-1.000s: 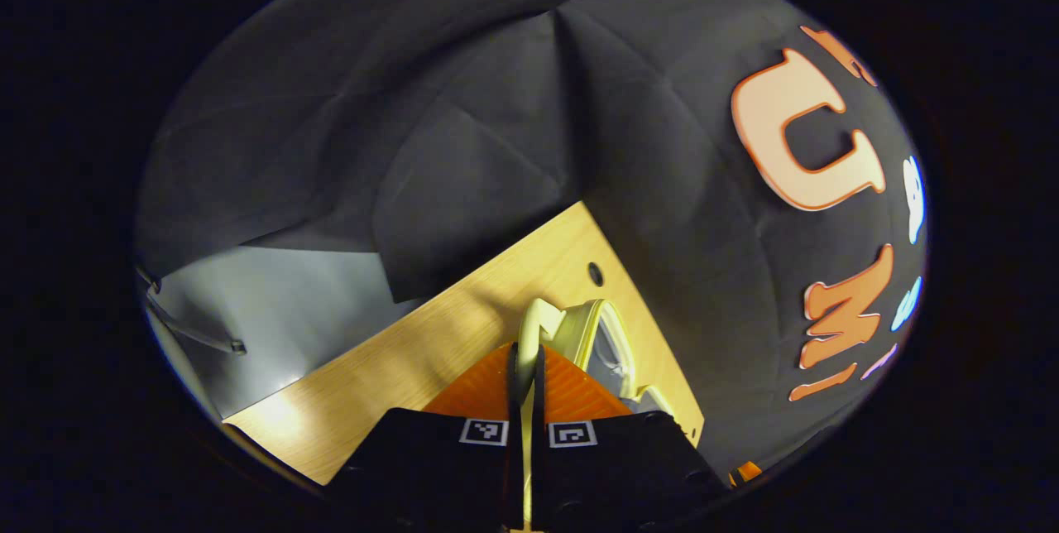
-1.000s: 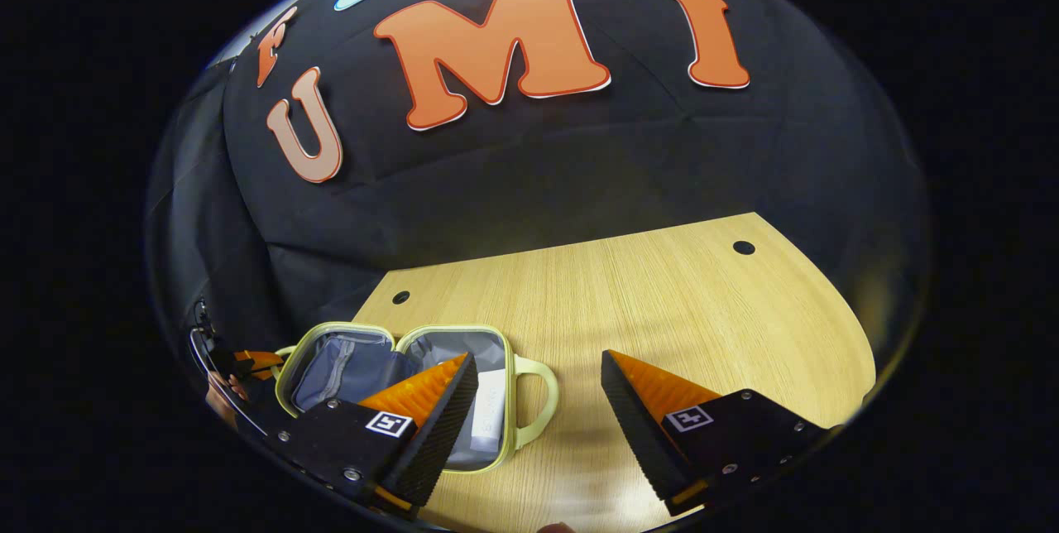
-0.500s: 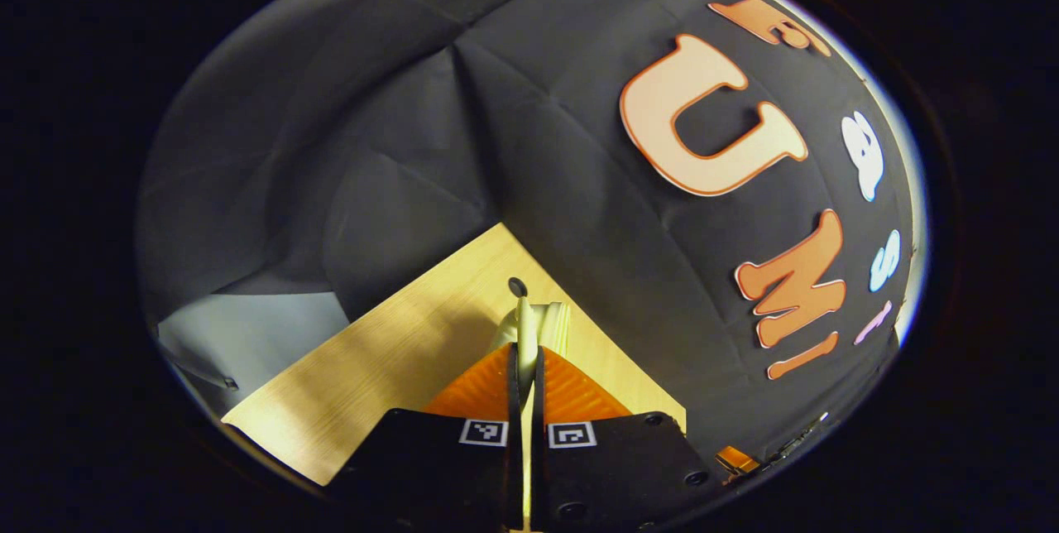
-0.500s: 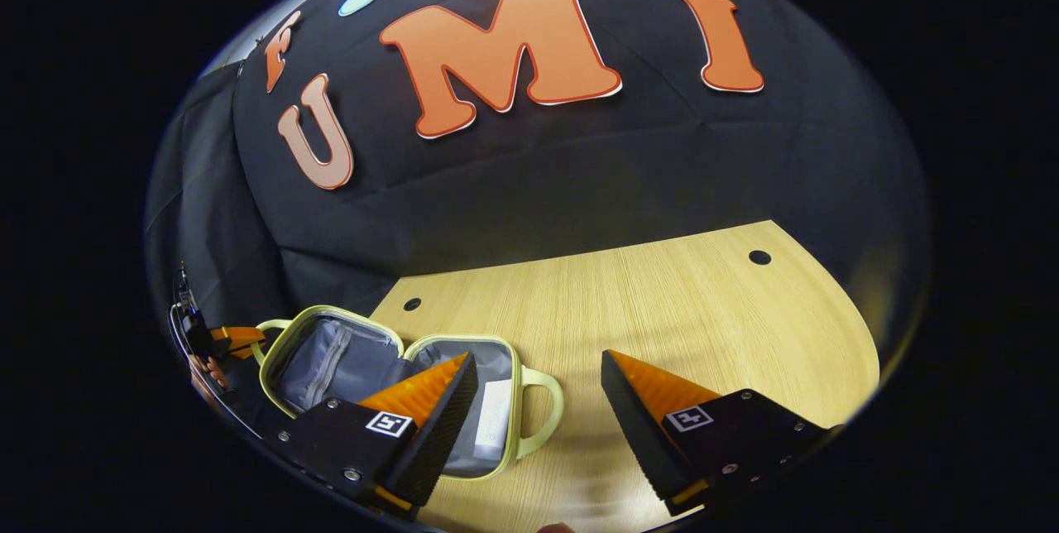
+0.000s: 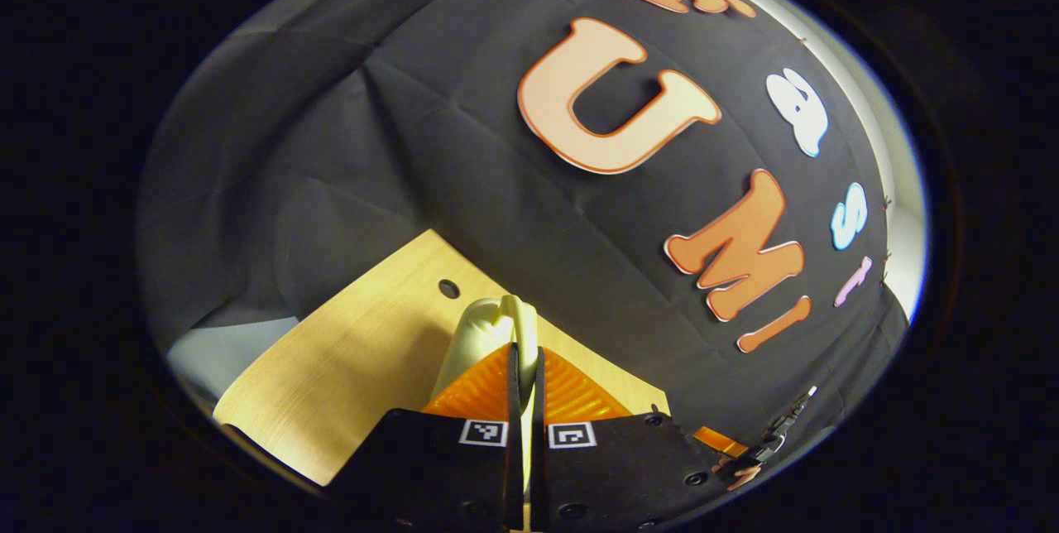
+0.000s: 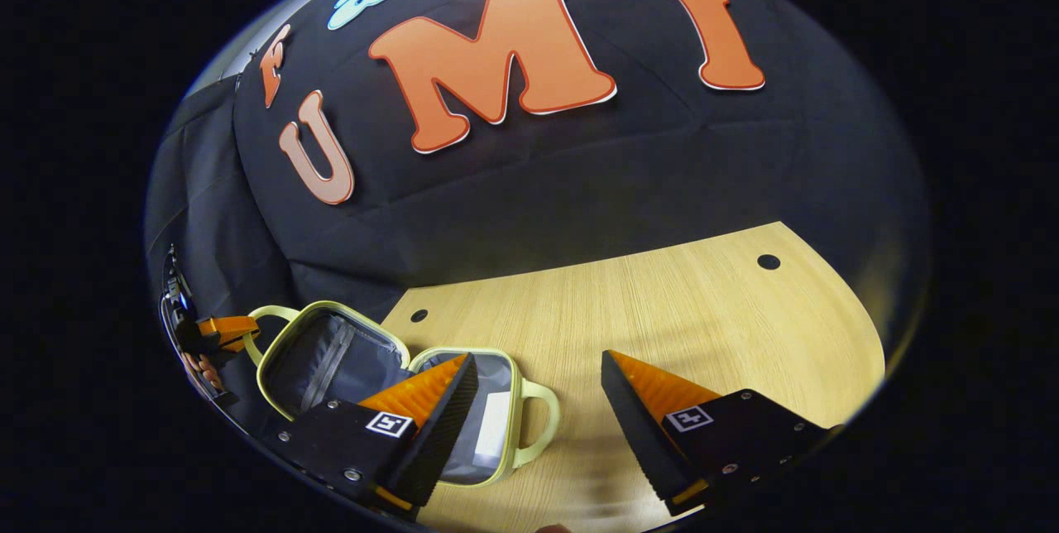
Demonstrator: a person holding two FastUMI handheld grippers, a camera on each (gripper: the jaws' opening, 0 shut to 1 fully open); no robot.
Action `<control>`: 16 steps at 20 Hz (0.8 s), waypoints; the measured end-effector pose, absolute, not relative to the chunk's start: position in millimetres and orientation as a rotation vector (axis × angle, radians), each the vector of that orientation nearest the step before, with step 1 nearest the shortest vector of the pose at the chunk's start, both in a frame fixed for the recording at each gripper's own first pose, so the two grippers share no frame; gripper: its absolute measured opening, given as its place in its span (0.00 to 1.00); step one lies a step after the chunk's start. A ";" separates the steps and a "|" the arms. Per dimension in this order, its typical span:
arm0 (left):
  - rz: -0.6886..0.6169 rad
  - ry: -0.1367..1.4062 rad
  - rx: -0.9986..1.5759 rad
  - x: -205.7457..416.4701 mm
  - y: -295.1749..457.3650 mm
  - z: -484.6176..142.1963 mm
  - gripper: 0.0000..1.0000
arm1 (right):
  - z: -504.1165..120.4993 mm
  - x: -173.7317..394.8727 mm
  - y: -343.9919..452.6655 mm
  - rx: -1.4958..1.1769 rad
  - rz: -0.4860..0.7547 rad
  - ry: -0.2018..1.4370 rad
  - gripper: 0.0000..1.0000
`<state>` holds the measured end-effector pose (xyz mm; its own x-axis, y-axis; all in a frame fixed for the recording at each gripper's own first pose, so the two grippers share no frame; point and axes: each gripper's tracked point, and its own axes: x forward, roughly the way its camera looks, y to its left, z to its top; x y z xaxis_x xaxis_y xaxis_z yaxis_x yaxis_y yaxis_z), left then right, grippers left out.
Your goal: First open the suitcase, pack the skin care products into it, and then close the suitcase.
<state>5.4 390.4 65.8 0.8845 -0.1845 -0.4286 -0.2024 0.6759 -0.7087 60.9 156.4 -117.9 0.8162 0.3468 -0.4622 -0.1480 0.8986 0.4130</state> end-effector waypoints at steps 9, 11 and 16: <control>-0.179 0.499 -0.812 25.6 278.8 105.6 0.04 | -108.3 64.9 131.8 0.374 0.287 0.518 0.95; -0.214 0.512 -0.790 28.1 257.7 109.0 0.04 | -108.1 62.3 128.1 0.369 0.297 0.517 0.95; -0.305 0.565 -0.770 31.4 196.2 104.3 0.04 | -112.4 59.1 113.6 0.367 0.303 0.519 0.95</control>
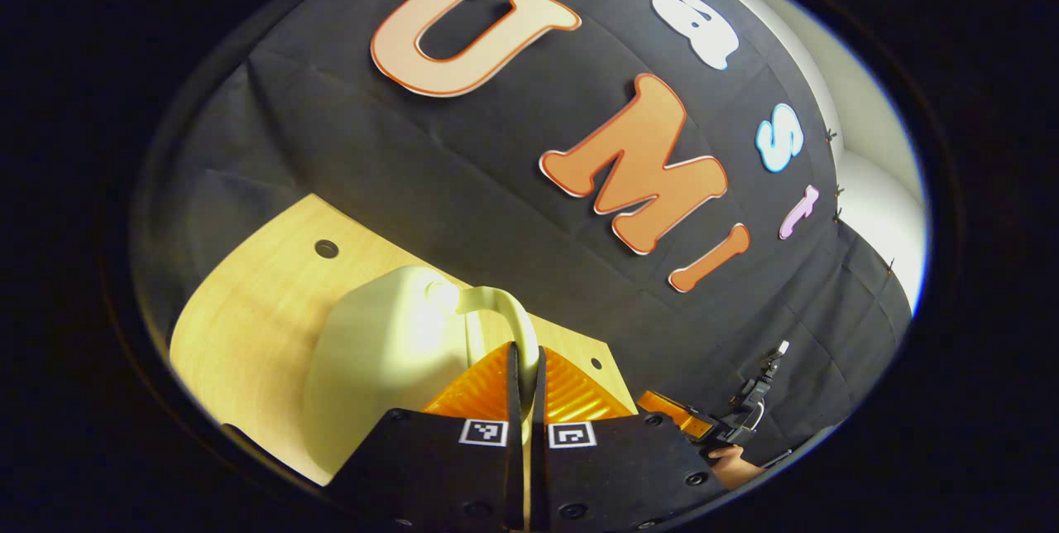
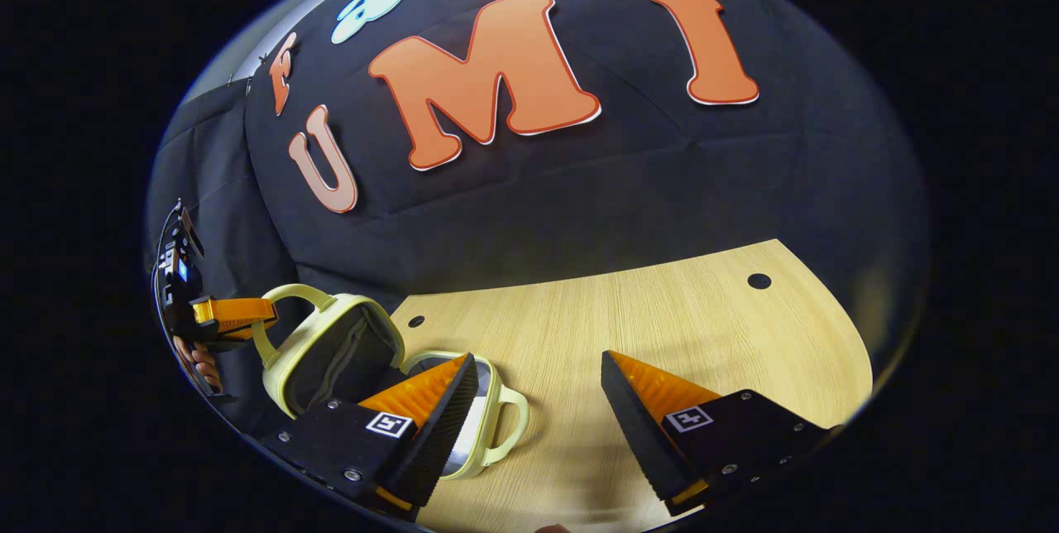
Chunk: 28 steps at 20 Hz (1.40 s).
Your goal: First open the suitcase, pack the skin care products into it, and then close the suitcase.
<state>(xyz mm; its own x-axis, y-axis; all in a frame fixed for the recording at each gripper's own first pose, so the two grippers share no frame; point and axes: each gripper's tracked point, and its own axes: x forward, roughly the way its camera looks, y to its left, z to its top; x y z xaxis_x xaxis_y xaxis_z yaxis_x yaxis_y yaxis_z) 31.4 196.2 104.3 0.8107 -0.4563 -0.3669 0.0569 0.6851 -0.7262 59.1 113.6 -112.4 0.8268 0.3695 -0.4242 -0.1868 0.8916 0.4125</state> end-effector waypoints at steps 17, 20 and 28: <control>-0.473 0.811 -0.697 18.6 40.5 27.9 0.04 | -130.4 59.5 75.6 0.375 0.305 0.546 0.96; -0.511 0.872 -0.676 6.0 13.3 6.8 0.04 | -132.2 61.0 67.6 0.382 0.297 0.550 0.96; -0.512 0.997 -0.478 -12.4 -21.9 -53.7 0.04 | -136.3 59.2 62.3 0.366 0.295 0.561 0.96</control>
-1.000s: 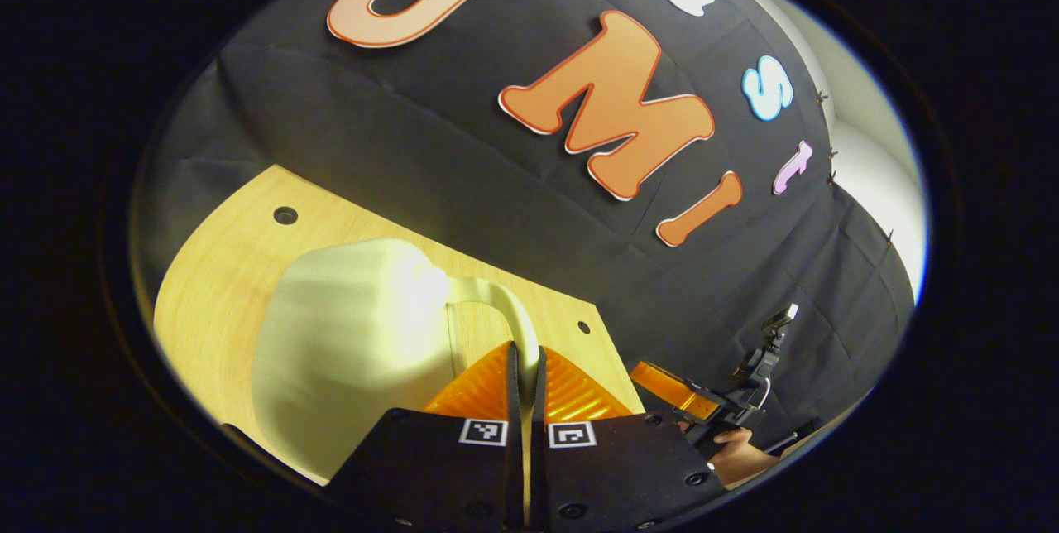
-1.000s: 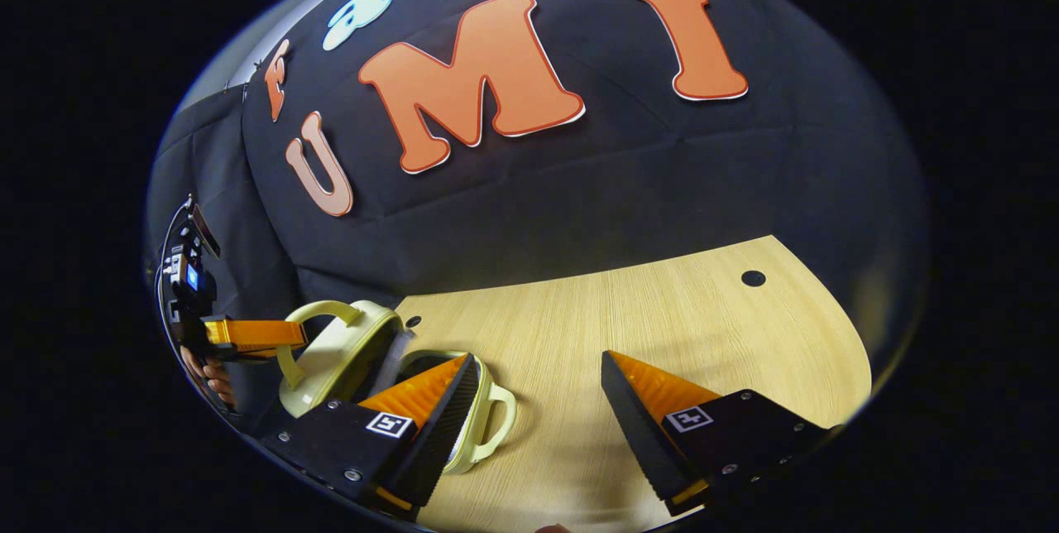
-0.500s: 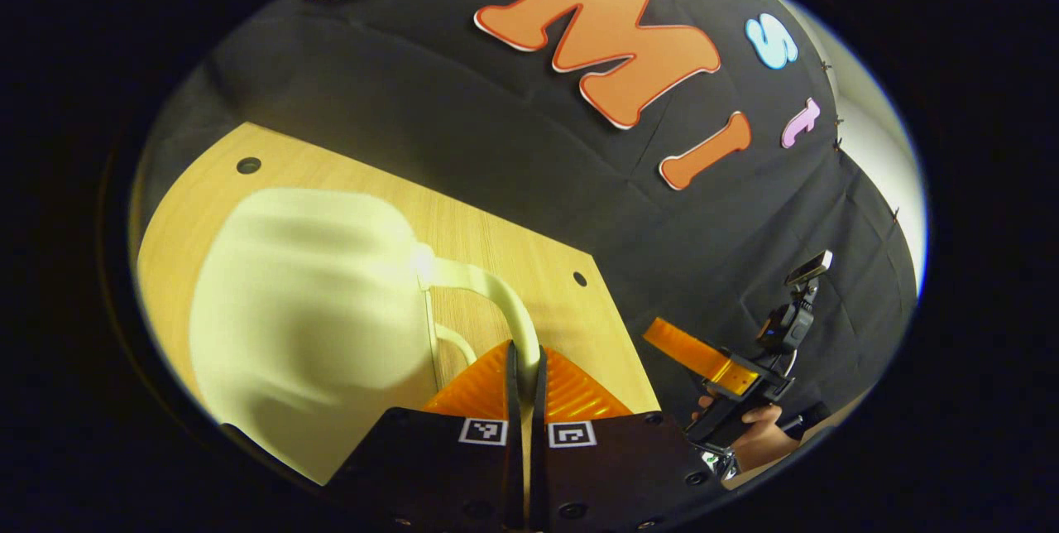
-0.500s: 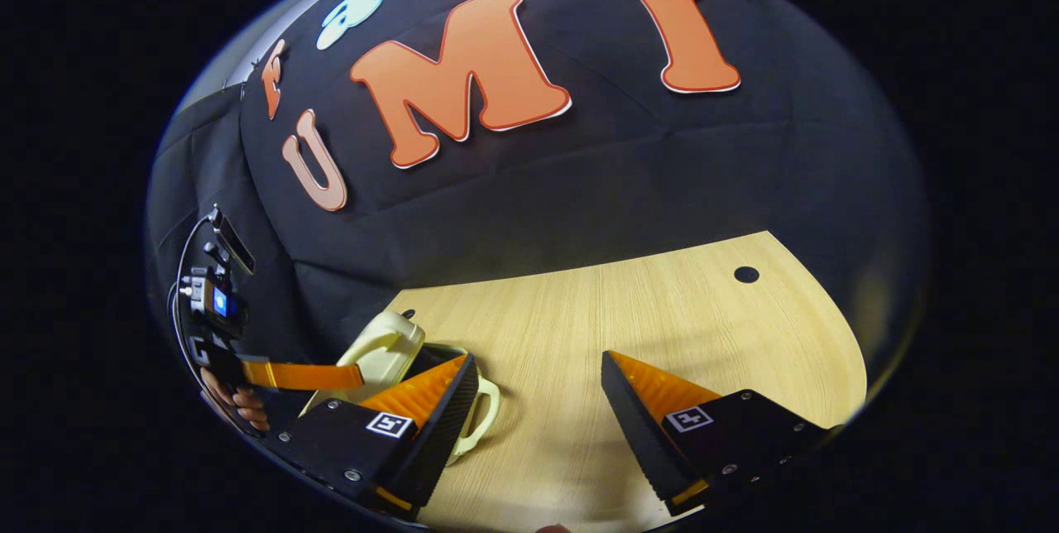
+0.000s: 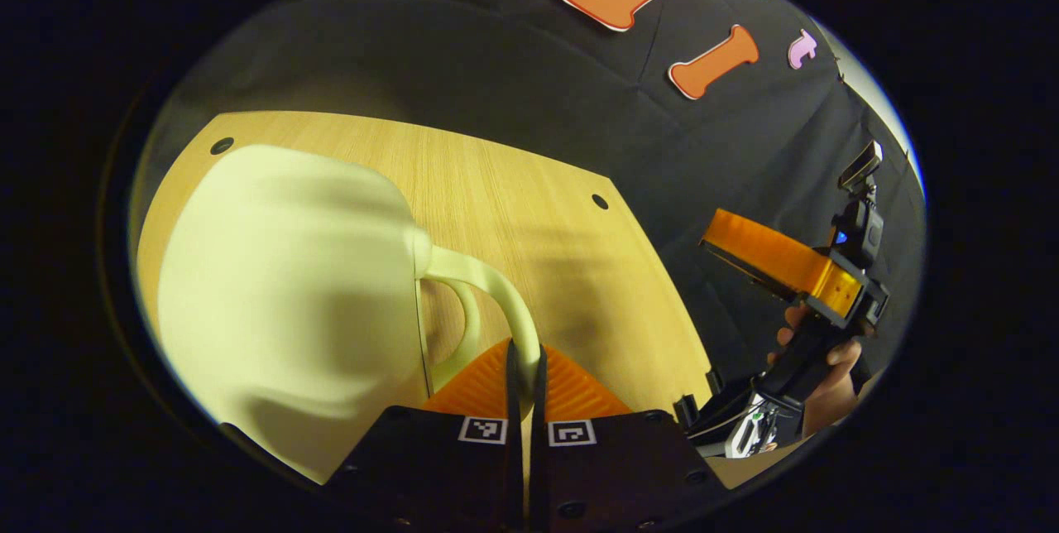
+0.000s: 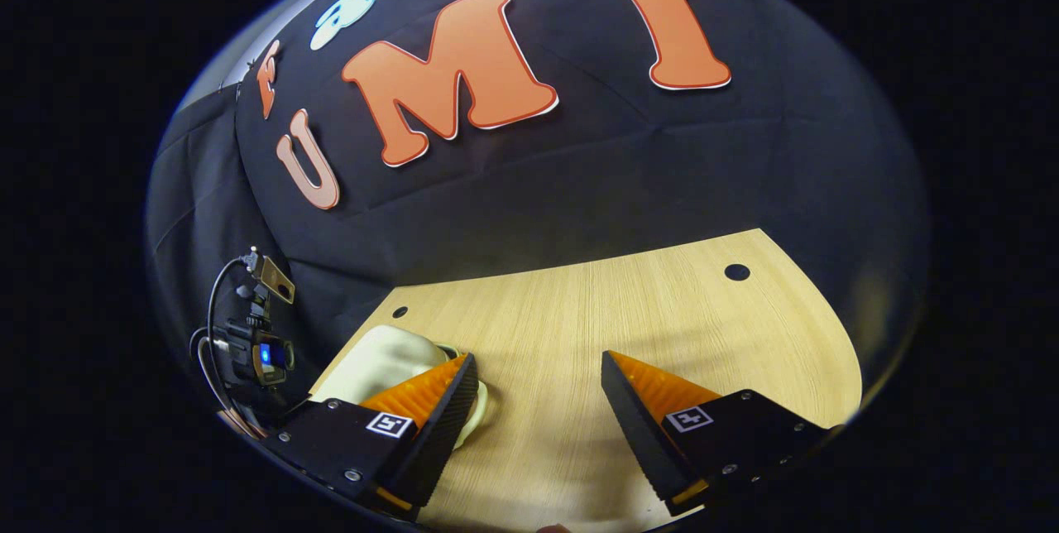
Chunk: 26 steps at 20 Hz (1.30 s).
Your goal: First open the suitcase, pack the skin care products into it, and then close the suitcase.
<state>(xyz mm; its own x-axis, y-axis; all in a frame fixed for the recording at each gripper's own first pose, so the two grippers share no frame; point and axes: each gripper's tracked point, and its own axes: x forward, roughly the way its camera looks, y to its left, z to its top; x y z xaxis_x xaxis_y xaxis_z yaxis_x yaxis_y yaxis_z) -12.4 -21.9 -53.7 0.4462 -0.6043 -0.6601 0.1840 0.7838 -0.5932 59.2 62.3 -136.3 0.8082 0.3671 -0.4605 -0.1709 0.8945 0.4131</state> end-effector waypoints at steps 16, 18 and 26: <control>-0.402 0.725 -0.203 26.2 -8.3 9.5 0.97 | -91.8 62.4 53.1 0.242 0.237 0.399 0.95; -0.352 0.637 -0.181 37.5 0.5 28.3 0.97 | -78.3 62.2 54.0 0.206 0.228 0.344 0.95; -0.146 0.317 -0.161 64.8 21.5 94.2 0.98 | -45.4 54.7 80.8 0.159 0.290 0.163 0.95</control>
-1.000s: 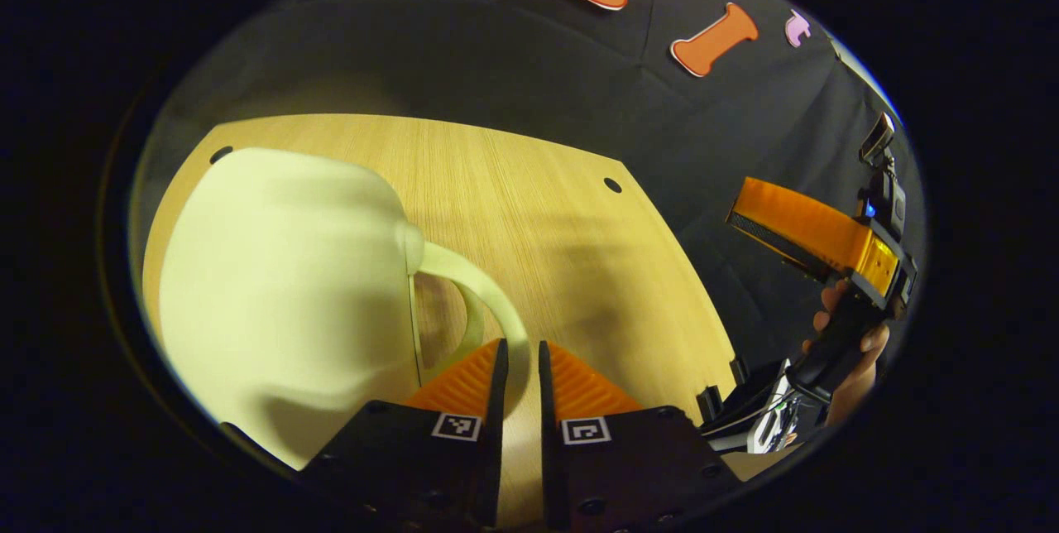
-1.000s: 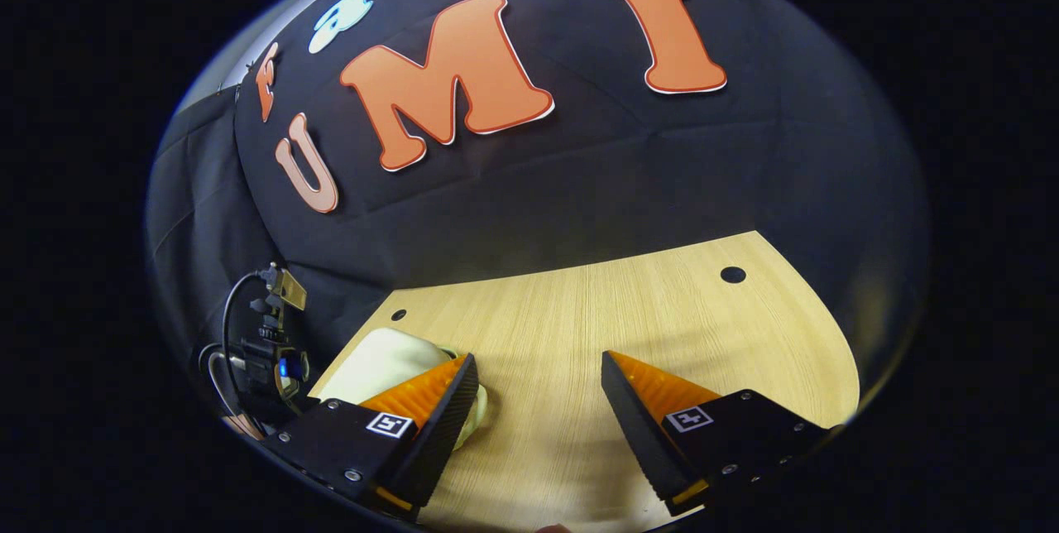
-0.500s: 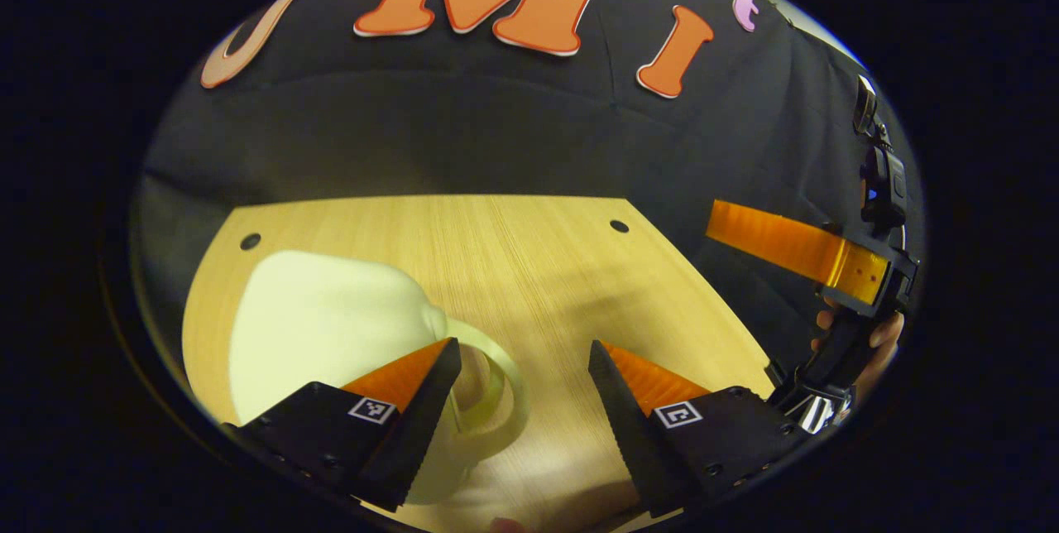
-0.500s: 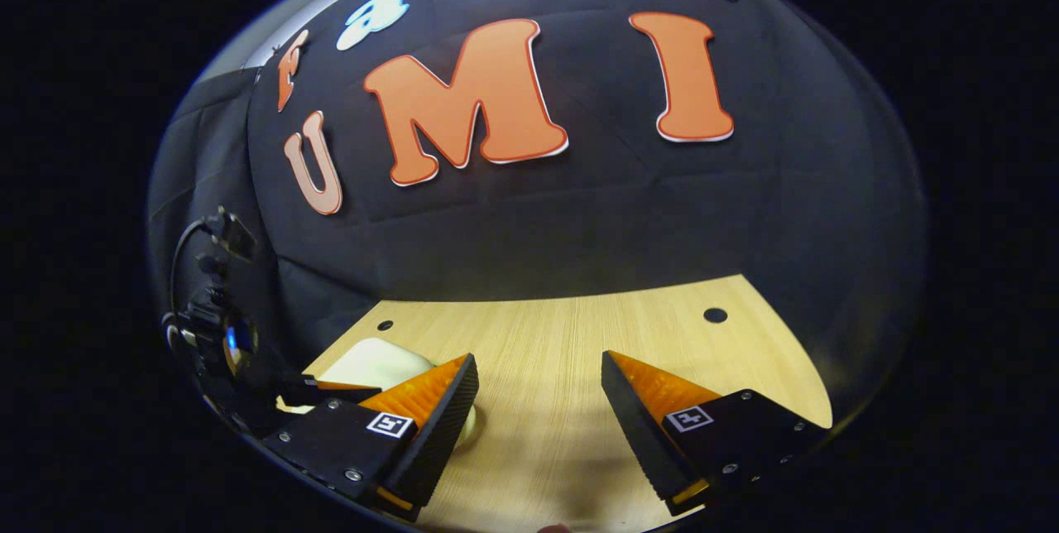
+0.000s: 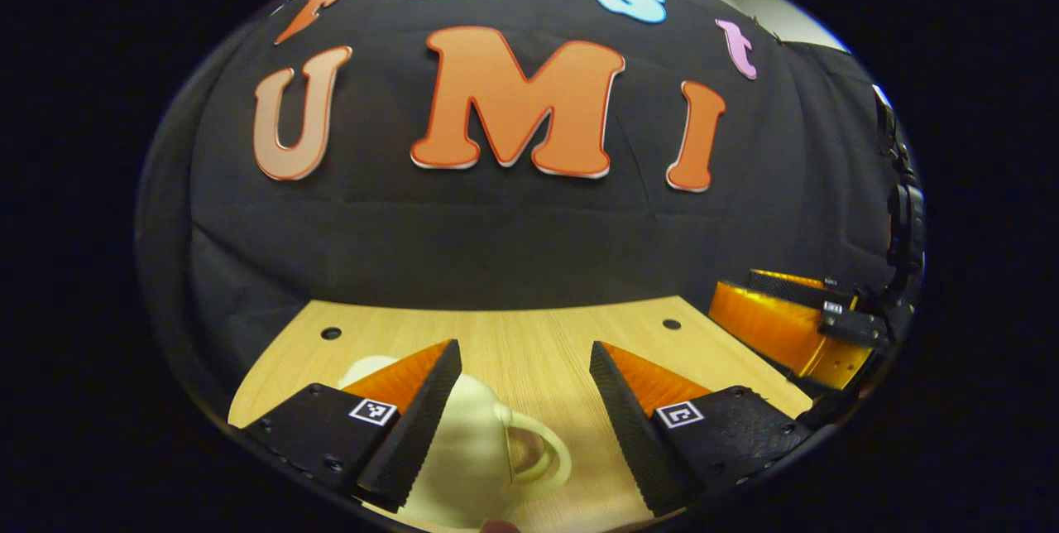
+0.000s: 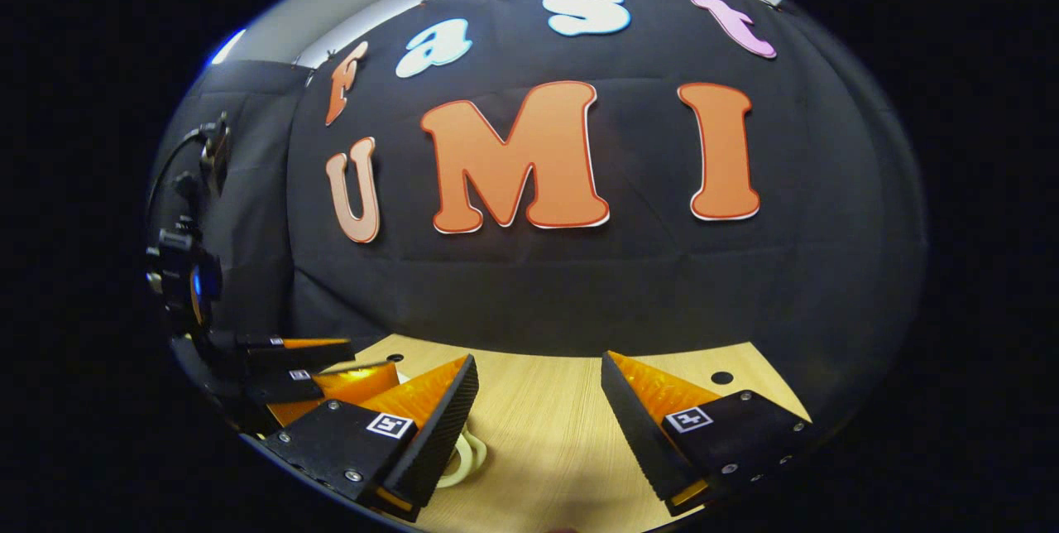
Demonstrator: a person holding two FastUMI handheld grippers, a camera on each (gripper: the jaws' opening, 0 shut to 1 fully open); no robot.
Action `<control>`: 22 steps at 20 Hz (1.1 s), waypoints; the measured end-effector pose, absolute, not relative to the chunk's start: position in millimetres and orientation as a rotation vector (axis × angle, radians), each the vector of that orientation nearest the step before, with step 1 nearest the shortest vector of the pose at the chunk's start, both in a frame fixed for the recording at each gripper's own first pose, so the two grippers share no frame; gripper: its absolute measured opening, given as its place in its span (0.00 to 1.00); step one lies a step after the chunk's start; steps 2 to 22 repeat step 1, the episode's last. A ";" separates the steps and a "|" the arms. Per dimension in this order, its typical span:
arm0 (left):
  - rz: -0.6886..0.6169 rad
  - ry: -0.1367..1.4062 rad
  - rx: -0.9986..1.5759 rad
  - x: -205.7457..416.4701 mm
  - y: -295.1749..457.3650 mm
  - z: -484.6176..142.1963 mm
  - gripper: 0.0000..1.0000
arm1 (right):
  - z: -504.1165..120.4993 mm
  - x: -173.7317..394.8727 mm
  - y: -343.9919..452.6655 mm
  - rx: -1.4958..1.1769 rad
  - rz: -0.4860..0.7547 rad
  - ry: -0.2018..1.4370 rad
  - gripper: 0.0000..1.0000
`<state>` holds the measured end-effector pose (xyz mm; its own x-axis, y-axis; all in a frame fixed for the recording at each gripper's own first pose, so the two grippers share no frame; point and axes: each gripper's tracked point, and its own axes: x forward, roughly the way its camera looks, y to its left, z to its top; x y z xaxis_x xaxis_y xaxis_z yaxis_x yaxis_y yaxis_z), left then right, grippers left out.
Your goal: First open the suitcase, pack the skin care products into it, and then close the suitcase.
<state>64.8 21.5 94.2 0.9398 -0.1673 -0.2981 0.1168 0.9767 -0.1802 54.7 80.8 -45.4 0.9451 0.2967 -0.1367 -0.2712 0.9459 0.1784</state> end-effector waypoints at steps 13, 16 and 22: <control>-0.129 0.270 -0.152 68.9 23.7 108.7 0.98 | -46.4 52.4 83.5 0.142 0.296 0.160 0.95; -0.129 0.270 -0.152 68.9 23.7 108.7 0.98 | -46.4 52.4 83.5 0.142 0.296 0.160 0.95; -0.129 0.270 -0.152 68.9 23.7 108.7 0.98 | -46.4 52.4 83.5 0.142 0.296 0.160 0.95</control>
